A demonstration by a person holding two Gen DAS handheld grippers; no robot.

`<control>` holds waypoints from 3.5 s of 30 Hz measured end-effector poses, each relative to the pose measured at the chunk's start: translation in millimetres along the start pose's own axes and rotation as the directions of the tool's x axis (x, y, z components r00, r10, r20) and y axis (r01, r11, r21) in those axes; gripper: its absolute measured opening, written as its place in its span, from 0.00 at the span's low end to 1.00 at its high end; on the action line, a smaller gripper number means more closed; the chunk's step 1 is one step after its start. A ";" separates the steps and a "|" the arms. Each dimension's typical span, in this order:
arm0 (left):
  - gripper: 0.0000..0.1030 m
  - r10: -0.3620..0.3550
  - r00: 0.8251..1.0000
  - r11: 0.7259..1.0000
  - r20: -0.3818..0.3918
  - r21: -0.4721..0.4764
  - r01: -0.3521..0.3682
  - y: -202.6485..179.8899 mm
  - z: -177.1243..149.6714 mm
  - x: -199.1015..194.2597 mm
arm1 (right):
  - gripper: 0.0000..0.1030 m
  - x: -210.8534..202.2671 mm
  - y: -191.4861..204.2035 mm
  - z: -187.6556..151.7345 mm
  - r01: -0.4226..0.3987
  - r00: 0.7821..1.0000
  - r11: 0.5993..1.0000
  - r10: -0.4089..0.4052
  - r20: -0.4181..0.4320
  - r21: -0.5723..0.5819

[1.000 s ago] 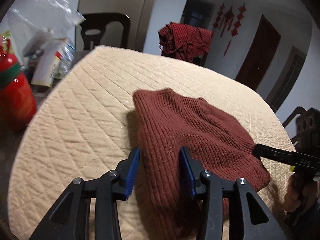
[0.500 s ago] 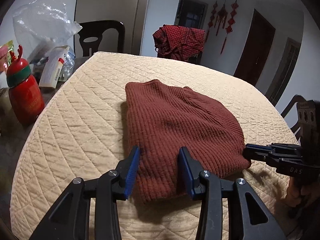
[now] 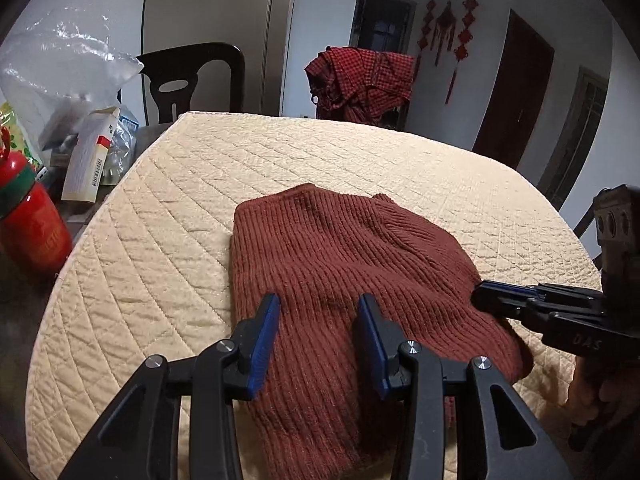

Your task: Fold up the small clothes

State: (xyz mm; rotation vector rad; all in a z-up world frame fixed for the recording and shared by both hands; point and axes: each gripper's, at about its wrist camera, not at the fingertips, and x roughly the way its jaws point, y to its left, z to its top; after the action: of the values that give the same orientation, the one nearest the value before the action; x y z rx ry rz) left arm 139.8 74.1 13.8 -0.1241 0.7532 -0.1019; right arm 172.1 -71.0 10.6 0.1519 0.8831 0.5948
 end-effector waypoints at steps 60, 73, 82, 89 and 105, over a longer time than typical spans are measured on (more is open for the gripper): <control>0.70 0.130 0.982 0.991 -0.134 0.031 -0.127 -6.6 -81.1 -44.7 | 0.44 -34.7 48.4 -90.2 0.233 0.967 0.947 -0.250 -0.054 -0.219; 0.71 0.130 0.982 0.991 -0.134 0.032 -0.127 -6.4 -81.0 -44.5 | 0.45 -34.6 48.3 -90.4 0.232 0.967 0.948 -0.249 -0.054 -0.218; 0.71 0.131 0.982 0.991 -0.135 0.032 -0.127 -6.5 -81.0 -44.5 | 0.45 -34.6 48.3 -90.3 0.231 0.967 0.948 -0.248 -0.054 -0.218; 0.71 0.130 0.982 0.991 -0.135 0.032 -0.127 -6.6 -81.0 -44.5 | 0.45 -34.6 48.4 -90.3 0.232 0.967 0.948 -0.249 -0.054 -0.218; 0.73 0.133 0.982 0.991 -0.135 0.034 -0.129 -4.5 -80.9 -44.3 | 0.45 -34.5 48.3 -90.7 0.232 0.967 0.948 -0.249 -0.053 -0.219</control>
State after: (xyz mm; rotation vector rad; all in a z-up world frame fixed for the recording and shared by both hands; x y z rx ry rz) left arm 51.9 69.6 -14.1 -0.0437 0.8949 0.0057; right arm 65.5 -60.2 -6.0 -0.1720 0.8945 0.4637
